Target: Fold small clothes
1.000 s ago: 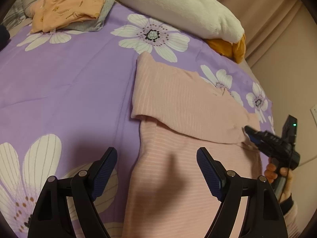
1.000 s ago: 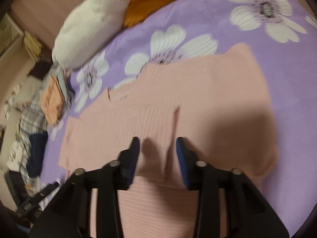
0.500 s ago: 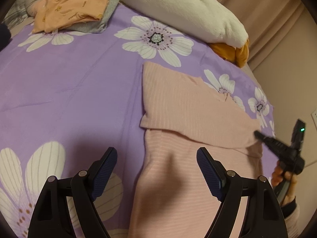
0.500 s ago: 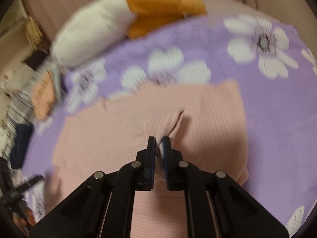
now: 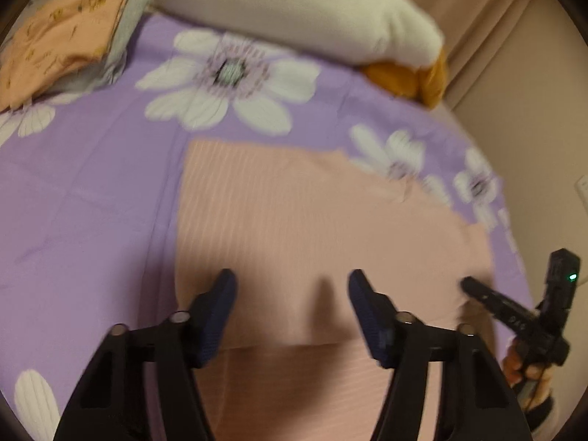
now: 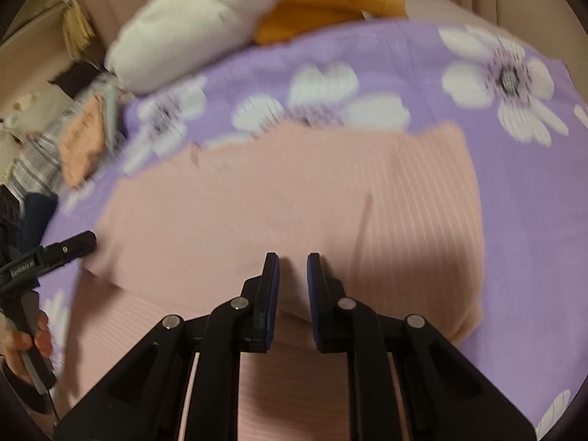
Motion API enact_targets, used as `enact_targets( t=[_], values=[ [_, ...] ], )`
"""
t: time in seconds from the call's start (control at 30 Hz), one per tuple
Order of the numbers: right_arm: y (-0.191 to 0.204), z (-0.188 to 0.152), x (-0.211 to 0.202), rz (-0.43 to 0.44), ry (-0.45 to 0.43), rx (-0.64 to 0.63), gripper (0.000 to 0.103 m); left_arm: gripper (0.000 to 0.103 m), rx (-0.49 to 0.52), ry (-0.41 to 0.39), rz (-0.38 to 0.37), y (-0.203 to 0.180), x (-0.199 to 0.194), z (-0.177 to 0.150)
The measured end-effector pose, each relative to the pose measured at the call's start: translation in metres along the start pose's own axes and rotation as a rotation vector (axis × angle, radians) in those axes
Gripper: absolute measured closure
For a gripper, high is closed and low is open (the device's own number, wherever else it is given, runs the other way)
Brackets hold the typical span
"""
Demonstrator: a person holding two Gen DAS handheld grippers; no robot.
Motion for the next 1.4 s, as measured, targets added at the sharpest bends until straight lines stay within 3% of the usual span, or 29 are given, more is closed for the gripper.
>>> enact_targets(
  t=[0.07,0.13,0.2,0.27,0.3,0.33,0.4,0.43,0.6,0.7,0.83,1.13,1.4],
  values=[
    [-0.007,-0.002,-0.006,-0.009,-0.013,0.008,0.099,0.048,-0.011,0.008,-0.005,0.007,0.004,-0.01],
    [-0.014,-0.002,-0.017,-0.014,-0.016,0.027,0.098,0.048,-0.014,-0.009,-0.015,0.01,-0.006,-0.016],
    [-0.023,-0.007,-0.031,-0.018,-0.014,0.048,0.086,0.048,-0.039,-0.006,-0.041,0.011,-0.018,-0.022],
    [-0.033,-0.015,-0.052,0.009,-0.021,0.078,0.084,0.047,-0.052,-0.005,-0.044,0.013,-0.035,-0.031],
    [-0.037,-0.019,-0.059,0.018,-0.024,0.088,0.079,0.04,-0.059,-0.006,-0.039,0.015,-0.042,-0.035],
    [-0.044,-0.026,-0.071,0.029,-0.027,0.103,0.067,0.028,-0.068,-0.007,-0.033,0.016,-0.05,-0.041],
    [-0.056,-0.04,-0.088,0.032,-0.027,0.13,0.051,0.025,-0.099,-0.016,-0.036,0.023,-0.068,-0.06],
    [-0.061,-0.047,-0.094,0.035,-0.026,0.14,0.049,0.025,-0.117,-0.014,-0.049,0.027,-0.074,-0.068],
    [-0.092,-0.092,-0.113,0.061,0.025,0.236,0.049,0.025,-0.185,0.005,-0.135,0.031,-0.09,-0.109],
    [-0.099,-0.117,-0.114,0.148,0.082,0.308,0.049,0.025,-0.179,0.002,-0.202,0.02,-0.099,-0.127],
    [-0.095,-0.147,-0.124,0.28,0.112,0.368,0.049,0.025,-0.219,-0.001,-0.355,0.004,-0.104,-0.15],
    [-0.08,-0.199,-0.148,0.358,0.177,0.372,0.05,0.025,-0.174,0.034,-0.428,-0.029,-0.124,-0.185],
    [-0.078,-0.23,-0.166,0.388,0.215,0.372,0.051,0.025,-0.229,0.034,-0.449,-0.032,-0.132,-0.205]
  ],
)
Point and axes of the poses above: each gripper's, at about its wrist camera, not at the fingertips, and x roughly the way its jaws point, y to its left, z to its top, the point moved 2 cm from there along x, roughly the way its jaws point, and after that the axes turned 12 degrees about x, right-handed, at the moved point
